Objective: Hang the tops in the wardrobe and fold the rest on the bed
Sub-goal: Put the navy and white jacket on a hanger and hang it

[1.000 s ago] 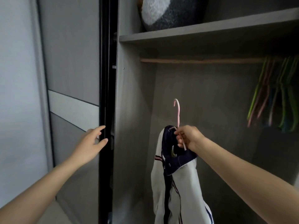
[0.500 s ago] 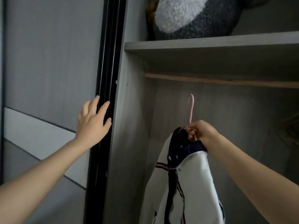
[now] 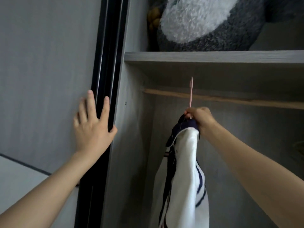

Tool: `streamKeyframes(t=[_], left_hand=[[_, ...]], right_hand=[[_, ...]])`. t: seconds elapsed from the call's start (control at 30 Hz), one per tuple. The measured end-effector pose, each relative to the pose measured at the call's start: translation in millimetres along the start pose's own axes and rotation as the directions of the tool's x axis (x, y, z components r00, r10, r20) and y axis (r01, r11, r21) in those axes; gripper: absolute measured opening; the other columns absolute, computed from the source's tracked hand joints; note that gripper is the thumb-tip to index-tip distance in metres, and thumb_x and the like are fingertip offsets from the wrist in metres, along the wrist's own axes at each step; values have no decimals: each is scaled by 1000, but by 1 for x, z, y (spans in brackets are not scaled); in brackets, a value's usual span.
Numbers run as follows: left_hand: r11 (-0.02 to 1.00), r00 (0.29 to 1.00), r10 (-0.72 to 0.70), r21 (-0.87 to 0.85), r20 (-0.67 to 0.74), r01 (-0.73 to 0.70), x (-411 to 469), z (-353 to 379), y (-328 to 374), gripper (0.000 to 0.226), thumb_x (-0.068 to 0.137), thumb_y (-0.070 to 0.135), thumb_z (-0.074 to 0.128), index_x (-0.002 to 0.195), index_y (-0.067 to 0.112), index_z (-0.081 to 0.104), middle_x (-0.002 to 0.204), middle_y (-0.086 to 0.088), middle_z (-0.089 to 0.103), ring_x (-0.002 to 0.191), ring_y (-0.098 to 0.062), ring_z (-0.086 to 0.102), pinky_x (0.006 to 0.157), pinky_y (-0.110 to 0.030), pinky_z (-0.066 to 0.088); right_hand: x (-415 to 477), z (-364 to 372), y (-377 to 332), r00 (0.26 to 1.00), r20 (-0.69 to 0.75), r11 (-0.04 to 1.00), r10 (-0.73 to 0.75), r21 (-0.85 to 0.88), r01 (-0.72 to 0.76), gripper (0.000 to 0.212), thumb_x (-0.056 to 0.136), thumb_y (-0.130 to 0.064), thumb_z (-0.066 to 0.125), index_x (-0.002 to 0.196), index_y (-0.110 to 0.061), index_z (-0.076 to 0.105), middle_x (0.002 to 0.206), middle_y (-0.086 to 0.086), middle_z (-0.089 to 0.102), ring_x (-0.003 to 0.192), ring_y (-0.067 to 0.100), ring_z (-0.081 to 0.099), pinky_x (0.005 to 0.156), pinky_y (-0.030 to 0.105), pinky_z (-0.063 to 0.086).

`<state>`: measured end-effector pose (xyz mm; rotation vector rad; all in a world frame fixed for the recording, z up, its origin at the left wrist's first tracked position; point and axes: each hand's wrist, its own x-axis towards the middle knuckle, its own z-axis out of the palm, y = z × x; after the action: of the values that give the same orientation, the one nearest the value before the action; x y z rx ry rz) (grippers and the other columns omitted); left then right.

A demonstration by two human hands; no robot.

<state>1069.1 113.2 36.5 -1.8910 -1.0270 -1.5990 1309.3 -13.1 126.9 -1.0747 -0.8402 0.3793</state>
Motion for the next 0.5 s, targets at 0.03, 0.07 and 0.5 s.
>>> streamKeyframes(t=[0.03, 0.07, 0.5], left_hand=[[1000, 1000, 4, 12, -9, -4, 0, 0, -1, 95, 61, 20, 84, 141, 9, 35, 149, -31, 20, 127, -55, 33, 89, -65, 38], [1000, 1000, 11, 24, -21, -11, 0, 1, -2, 95, 61, 21, 84, 142, 9, 35, 149, -31, 20, 127, -55, 33, 89, -65, 38], [999, 995, 42, 22, -94, -41, -3, 0, -2, 92, 61, 22, 78, 141, 11, 35, 147, -30, 25, 126, -52, 36, 90, -60, 41]], right_hand=[[10, 7, 1, 1000, -3, 1000, 2, -10, -2, 22, 92, 7, 46, 70, 2, 49, 33, -2, 49, 28, 2, 42, 34, 14, 37], [19, 14, 1, 1000, -4, 1000, 4, -19, -4, 19, 91, 9, 45, 73, 2, 48, 32, -2, 49, 27, 3, 42, 35, 14, 37], [95, 49, 47, 995, -20, 988, 98, -120, -100, 23, 87, 10, 46, 65, 2, 51, 31, -1, 48, 26, 3, 43, 34, 15, 37]])
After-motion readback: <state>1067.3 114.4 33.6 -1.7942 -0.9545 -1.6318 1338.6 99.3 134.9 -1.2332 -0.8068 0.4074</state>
